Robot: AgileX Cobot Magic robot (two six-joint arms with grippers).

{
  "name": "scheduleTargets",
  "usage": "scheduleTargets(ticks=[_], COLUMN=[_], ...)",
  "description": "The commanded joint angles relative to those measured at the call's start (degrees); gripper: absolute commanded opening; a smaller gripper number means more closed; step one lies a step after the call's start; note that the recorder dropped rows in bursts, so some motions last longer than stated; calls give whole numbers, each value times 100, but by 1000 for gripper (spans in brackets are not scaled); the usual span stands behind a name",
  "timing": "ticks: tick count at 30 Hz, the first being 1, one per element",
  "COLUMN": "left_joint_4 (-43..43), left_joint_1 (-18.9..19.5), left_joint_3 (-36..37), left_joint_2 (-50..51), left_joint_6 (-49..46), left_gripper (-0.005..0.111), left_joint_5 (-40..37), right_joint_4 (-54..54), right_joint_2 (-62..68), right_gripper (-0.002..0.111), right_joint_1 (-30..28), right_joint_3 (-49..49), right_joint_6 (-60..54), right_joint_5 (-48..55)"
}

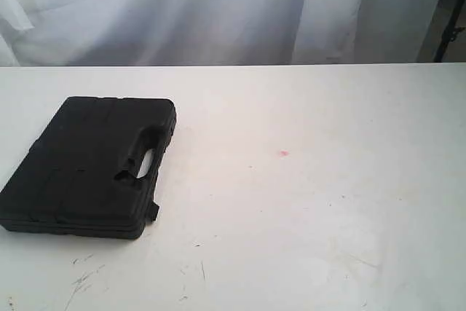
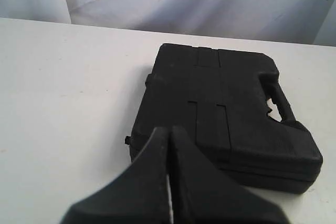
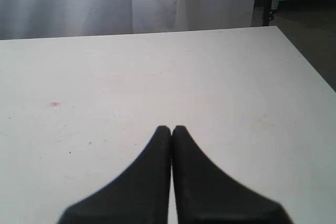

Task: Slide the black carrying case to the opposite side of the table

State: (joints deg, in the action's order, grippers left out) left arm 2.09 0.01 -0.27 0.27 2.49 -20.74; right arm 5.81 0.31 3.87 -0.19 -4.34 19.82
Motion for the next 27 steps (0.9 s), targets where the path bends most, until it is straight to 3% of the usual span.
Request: scheduleTargets(ticks=[1, 8, 16, 27], left_joint_4=[36, 16, 70, 70], left_joint_1=[-1, -1, -1, -1], left_joint_3=[27, 27, 27, 27], left_joint_2=[-27, -27, -27, -27], left_joint_6=[19, 22, 22, 217], left_gripper=[0, 0, 0, 0], left_joint_5=[32, 44, 2173, 2700], right_joint_4=[-21, -21, -21, -21], right_joint_2=[-31, -31, -31, -31], right_gripper=[0, 0, 0, 0], right_joint_1=[-47, -47, -47, -47], right_joint_3=[19, 19, 19, 19], right_joint_6=[5, 5, 5, 5], right_joint_5=[0, 0, 0, 0])
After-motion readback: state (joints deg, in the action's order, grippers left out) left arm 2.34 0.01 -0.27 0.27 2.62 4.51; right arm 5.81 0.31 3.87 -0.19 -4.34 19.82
